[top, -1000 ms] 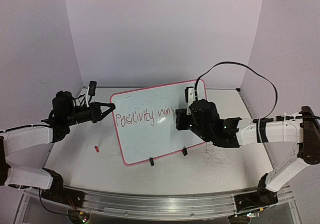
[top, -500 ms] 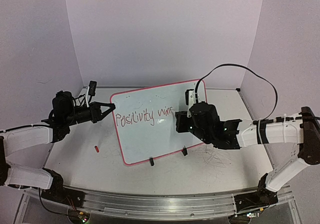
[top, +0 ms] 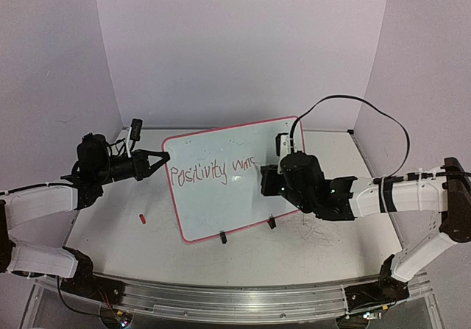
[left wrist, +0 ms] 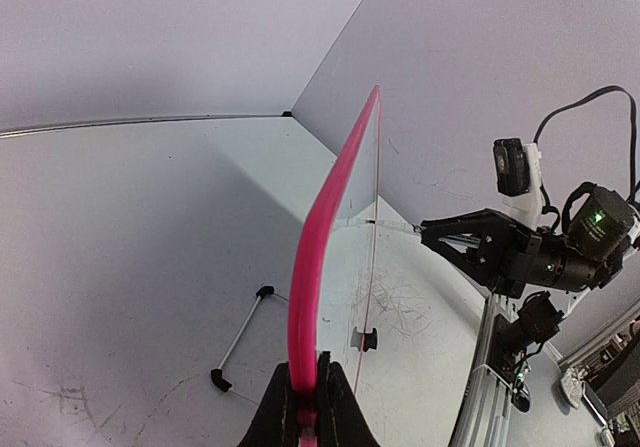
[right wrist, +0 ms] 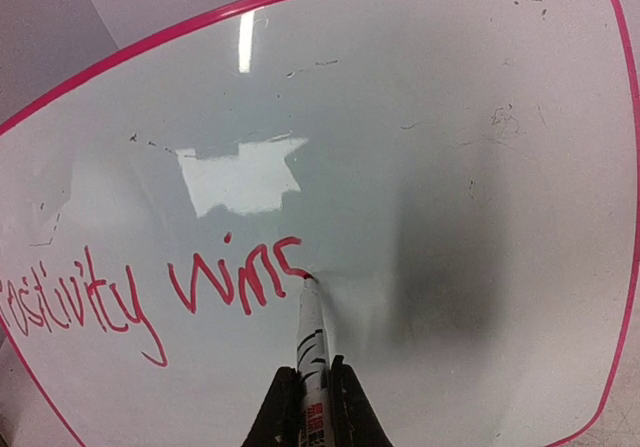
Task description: Write a sentence on the whiteboard
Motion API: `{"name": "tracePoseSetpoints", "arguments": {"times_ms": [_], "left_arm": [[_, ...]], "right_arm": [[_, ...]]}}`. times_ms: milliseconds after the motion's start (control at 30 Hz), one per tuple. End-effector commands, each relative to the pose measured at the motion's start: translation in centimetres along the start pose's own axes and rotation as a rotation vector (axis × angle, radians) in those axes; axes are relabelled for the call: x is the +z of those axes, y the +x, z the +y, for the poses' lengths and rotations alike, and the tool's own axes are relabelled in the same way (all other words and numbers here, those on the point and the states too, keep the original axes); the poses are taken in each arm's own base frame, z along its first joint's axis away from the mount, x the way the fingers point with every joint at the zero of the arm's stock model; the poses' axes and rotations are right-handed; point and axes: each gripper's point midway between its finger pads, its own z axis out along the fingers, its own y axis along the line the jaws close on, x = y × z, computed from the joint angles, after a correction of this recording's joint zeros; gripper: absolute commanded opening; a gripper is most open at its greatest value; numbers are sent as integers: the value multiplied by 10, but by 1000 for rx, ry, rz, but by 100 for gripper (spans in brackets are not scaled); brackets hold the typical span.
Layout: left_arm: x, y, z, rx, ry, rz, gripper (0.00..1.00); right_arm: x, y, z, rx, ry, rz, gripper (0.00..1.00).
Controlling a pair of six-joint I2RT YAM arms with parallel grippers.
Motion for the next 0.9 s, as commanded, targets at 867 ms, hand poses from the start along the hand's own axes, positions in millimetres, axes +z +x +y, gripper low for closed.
{"name": "tracePoseSetpoints", "arguments": {"times_ms": [867], "left_arm": [[0, -4, -7, 70, 14, -8, 0]], "right_arm": [[-33, -20, -12, -3, -20, -62, 0]]}}
